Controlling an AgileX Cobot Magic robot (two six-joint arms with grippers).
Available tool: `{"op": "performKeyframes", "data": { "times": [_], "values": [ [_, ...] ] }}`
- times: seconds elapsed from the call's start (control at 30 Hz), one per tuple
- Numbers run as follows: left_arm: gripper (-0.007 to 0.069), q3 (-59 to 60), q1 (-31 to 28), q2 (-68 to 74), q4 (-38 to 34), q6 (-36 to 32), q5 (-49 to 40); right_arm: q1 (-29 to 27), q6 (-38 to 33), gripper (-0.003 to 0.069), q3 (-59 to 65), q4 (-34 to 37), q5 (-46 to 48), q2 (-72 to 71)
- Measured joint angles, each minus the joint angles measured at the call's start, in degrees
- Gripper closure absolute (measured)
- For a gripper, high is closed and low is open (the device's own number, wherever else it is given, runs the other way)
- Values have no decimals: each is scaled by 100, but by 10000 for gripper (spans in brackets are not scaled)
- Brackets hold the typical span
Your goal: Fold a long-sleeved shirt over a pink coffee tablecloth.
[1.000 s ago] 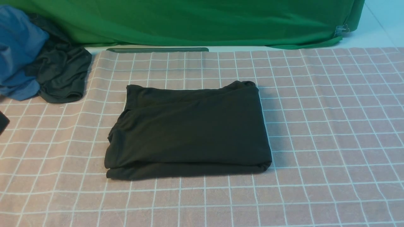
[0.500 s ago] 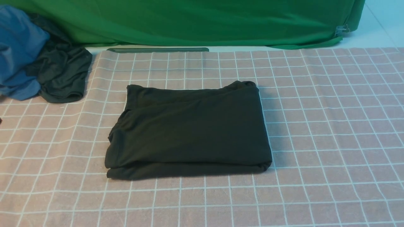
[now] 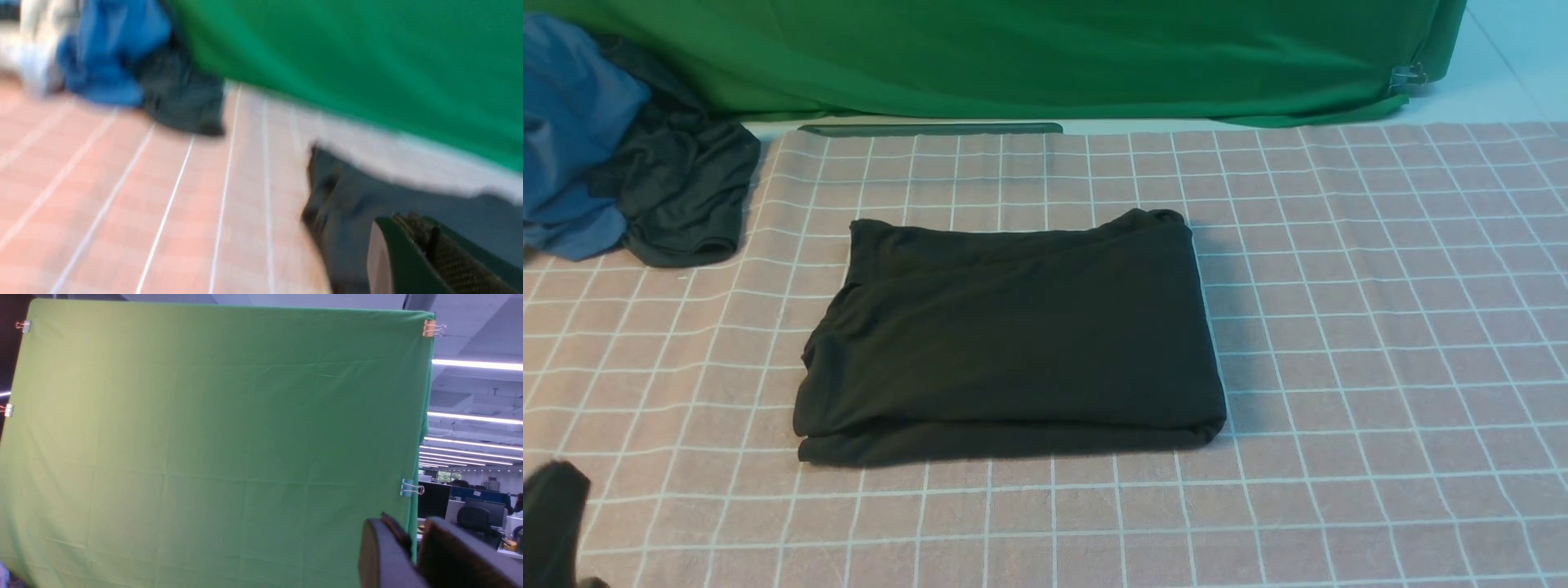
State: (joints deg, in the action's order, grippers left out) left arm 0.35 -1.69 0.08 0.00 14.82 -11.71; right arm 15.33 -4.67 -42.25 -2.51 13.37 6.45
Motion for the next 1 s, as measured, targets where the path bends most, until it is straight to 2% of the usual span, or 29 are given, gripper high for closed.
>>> {"op": "performKeyframes", "data": {
  "times": [0.33, 1.0],
  "values": [
    [592, 6, 0, -11, -230, -20, -201, 0, 0, 461, 0, 0, 0, 0],
    [592, 6, 0, -16, -231, -36, -201, 0, 0, 424, 0, 0, 0, 0]
  ]
}}
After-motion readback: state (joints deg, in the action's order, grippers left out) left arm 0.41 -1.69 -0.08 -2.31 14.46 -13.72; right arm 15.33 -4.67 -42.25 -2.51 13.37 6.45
